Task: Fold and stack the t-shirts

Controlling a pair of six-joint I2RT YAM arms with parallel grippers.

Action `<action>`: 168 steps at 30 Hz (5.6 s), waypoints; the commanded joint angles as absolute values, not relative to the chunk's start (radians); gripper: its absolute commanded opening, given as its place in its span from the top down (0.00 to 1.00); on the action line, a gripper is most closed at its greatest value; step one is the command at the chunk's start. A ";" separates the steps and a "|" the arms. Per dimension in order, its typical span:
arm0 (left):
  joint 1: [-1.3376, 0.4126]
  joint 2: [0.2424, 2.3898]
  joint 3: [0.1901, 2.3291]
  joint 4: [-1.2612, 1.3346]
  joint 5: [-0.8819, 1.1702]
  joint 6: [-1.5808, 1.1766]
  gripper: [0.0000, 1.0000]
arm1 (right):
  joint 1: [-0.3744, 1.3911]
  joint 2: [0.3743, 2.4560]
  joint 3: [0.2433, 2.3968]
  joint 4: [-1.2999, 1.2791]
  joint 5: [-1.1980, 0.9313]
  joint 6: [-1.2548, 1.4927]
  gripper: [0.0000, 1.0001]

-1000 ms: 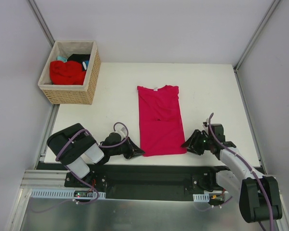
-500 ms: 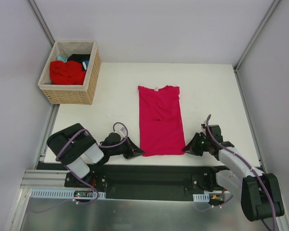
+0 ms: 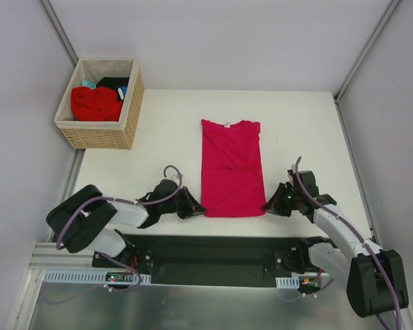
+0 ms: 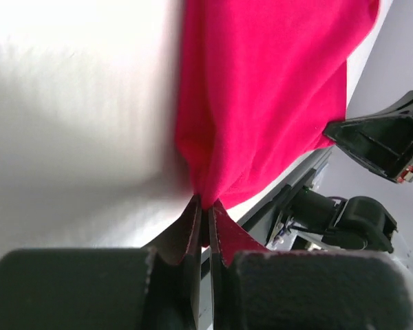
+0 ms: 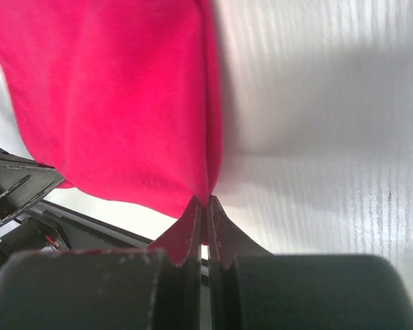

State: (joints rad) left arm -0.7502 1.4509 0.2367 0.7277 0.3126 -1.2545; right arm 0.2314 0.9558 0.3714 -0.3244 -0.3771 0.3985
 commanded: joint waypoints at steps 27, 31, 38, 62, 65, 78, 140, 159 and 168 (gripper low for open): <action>-0.460 1.612 0.954 0.362 0.396 -0.965 1.00 | 0.252 1.353 0.980 -0.270 -0.221 0.370 0.99; -0.436 1.699 1.057 0.350 0.425 -0.960 1.00 | 0.253 1.436 1.061 -0.250 -0.209 0.379 0.99; -0.393 1.812 1.183 0.345 0.463 -0.962 1.00 | 0.244 1.594 1.244 -0.247 -0.193 0.390 0.99; -0.267 2.288 1.751 0.305 0.626 -0.968 0.98 | 0.138 2.034 1.644 -0.250 -0.209 0.394 0.99; -0.265 2.356 1.816 0.295 0.635 -0.969 0.95 | 0.132 2.086 1.680 -0.250 -0.213 0.396 0.99; -0.206 2.346 1.870 0.334 0.623 -0.916 0.01 | 0.130 2.005 1.675 -0.130 -0.064 0.232 0.24; -0.367 2.056 0.936 0.664 0.577 -0.999 0.01 | 0.321 1.738 1.218 -0.043 -0.282 0.345 0.10; -0.364 2.042 0.930 0.658 0.575 -0.991 0.01 | 0.396 1.755 1.186 -0.051 -0.193 0.299 0.09; -0.360 2.040 0.913 0.658 0.565 -0.991 0.01 | 0.367 1.847 1.117 0.037 -0.209 0.328 0.10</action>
State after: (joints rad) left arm -0.3599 2.0361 0.9642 0.7746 0.5976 -1.0306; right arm 0.3870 1.8236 1.1591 -0.0303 -0.2066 0.3218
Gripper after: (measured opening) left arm 0.990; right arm 0.904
